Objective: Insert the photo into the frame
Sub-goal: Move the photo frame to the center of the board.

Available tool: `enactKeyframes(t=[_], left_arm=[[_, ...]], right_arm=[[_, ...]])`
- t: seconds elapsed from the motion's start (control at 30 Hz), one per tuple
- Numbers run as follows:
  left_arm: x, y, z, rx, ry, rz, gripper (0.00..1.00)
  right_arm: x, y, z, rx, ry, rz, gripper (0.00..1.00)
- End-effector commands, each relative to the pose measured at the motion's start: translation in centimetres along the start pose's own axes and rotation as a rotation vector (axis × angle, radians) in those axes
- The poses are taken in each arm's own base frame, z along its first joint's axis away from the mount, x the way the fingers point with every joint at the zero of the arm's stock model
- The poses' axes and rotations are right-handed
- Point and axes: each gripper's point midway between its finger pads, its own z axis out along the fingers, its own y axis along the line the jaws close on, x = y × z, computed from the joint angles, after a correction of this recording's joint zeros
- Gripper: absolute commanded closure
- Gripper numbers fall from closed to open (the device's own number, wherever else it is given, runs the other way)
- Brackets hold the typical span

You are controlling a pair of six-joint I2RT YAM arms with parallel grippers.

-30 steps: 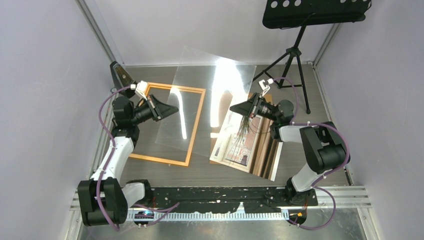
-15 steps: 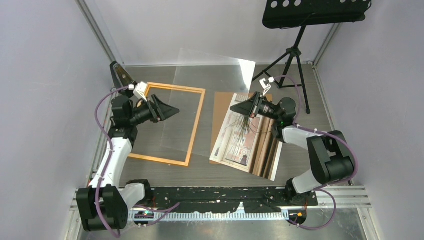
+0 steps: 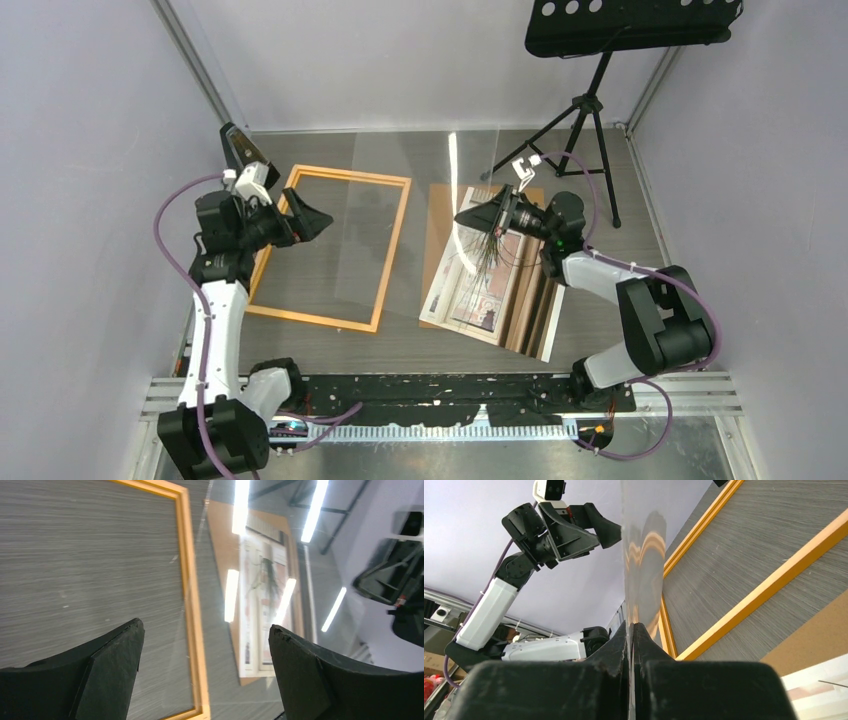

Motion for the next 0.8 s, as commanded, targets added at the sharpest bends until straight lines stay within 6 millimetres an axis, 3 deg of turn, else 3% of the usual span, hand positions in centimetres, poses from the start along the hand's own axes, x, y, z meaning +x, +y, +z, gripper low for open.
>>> enactKeyframes(t=[0.0, 0.33, 0.5, 0.77], left_arm=[[-0.9, 2.5, -2.1, -0.168, -0.002, 0.117, 0.08], [-0.4, 9.0, -4.2, -0.416, 0.099, 0.178, 0.07], [-0.1, 12.1, -5.2, -0.487, 0.201, 0.202, 0.01], [0.5, 17.3, -7.1, -0.550, 0.345, 0.134, 0.01]], right_arm=[[-2.3, 2.8, 1.6, -0.053, -0.051, -0.076, 0.94], [-3.9, 3.4, 5.7, -0.023, -0.077, 0.003, 0.94], [-3.5, 3.8, 8.2, -0.032, -0.060, 0.043, 0.94], [-1.5, 3.5, 12.5, -0.078, -0.023, 0.129, 0.94]])
